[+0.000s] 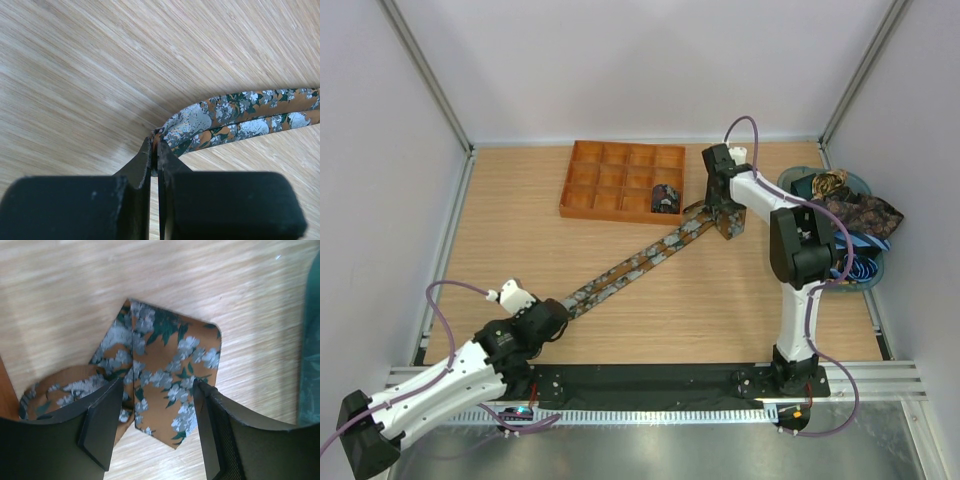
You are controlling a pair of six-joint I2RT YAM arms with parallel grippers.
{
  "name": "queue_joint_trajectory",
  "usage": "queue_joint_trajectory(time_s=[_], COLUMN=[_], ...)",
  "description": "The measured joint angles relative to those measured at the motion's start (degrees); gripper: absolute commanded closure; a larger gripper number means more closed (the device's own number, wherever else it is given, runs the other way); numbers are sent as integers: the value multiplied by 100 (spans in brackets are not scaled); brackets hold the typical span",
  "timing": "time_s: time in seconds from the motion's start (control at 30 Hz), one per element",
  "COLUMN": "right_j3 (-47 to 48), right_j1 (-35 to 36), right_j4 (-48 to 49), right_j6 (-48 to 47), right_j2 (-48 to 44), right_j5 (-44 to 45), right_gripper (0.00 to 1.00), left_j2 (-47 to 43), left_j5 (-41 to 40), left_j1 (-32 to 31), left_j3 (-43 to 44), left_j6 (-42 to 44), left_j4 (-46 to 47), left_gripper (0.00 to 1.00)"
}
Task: Roll the ties
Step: Flatten the tie
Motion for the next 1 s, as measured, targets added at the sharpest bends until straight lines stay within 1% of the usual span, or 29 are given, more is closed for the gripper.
queue_joint_trajectory(time_s=[0.17,0.4,0.5,0.53,0.63,0.77,0.8,0.83,0.9,1.0], right_j3=[398,562,802,883,1303,2124,2350,2610,3150,3604], right_j1=[-2,-13,-13,-13,-17,-50,-61,-81,-127,-232], right_j4=[-133,-433,-669,-750,-1139,-1604,-1703,-1825,-2024,-2214], right_j6=[-13,-127,-195,-216,-275,-363,-400,-435,-531,-684], right_j2=[260,638,778,798,907,1224,1331,1467,1775,2100], right_j5=[240,258,350,404,734,1189,1292,1401,1532,1517], right_gripper=[35,36,43,51,58,59,62,67,68,71], left_j2=[-13,-39,-50,-50,-50,-92,-118,-144,-197,-291], left_j5=[-4,-17,-44,-46,-52,-72,-90,-98,-116,-151], left_j1=[0,0,0,0,0,7,13,26,33,37], left_j3=[0,0,0,0,0,0,0,0,0,0], left_j6=[39,42,42,42,33,4,-7,-13,-48,-76], left_j4=[-37,-81,-90,-92,-107,-210,-238,-271,-341,-435], left_gripper=[99,99,99,100,99,100,99,100,99,99])
